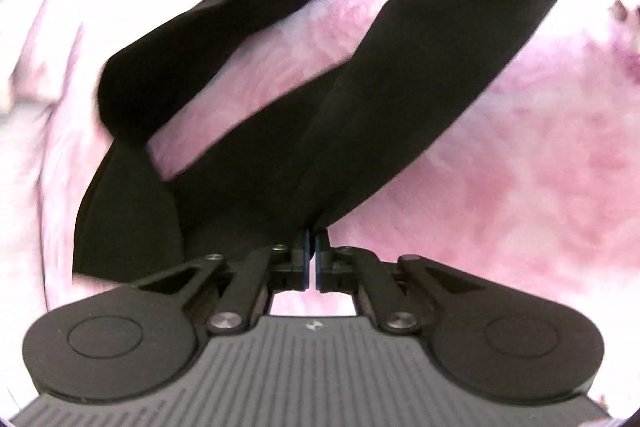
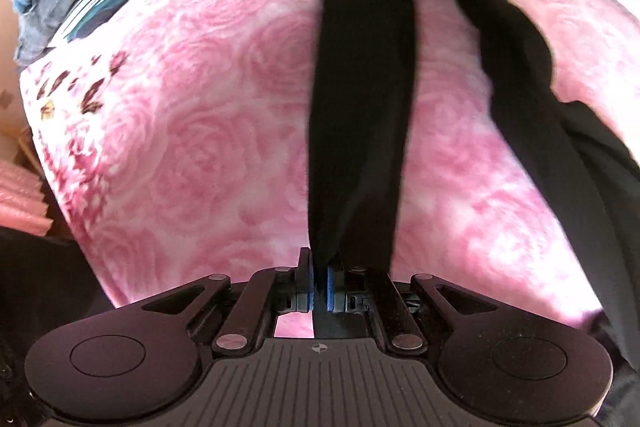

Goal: Fold clothes

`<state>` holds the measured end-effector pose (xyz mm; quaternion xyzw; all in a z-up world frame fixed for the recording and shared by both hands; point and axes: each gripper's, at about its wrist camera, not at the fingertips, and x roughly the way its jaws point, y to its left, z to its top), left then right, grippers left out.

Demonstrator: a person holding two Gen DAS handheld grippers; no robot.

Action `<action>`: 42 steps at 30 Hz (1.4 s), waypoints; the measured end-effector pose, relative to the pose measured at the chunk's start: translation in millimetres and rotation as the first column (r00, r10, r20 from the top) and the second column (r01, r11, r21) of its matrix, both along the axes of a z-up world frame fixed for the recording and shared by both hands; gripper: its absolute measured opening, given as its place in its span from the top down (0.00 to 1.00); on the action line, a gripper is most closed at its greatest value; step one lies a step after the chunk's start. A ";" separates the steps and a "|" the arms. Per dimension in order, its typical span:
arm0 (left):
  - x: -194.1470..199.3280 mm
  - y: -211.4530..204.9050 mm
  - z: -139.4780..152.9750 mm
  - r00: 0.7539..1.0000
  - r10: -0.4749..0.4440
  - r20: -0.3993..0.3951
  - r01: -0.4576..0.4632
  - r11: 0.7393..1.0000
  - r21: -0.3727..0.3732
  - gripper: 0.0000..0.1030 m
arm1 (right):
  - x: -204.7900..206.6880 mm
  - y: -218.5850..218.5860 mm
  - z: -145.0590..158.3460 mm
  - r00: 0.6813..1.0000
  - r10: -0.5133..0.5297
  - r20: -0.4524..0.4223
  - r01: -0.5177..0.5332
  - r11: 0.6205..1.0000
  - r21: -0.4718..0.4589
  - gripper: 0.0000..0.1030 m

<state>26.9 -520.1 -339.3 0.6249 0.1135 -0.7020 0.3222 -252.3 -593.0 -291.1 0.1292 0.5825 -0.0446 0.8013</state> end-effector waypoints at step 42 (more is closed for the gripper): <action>-411.2 -362.9 -14.9 0.928 -0.004 -0.372 -0.010 0.999 -0.035 0.37 | -453.3 -146.5 -41.7 -0.192 -0.968 0.164 0.981 -0.186 0.053 0.27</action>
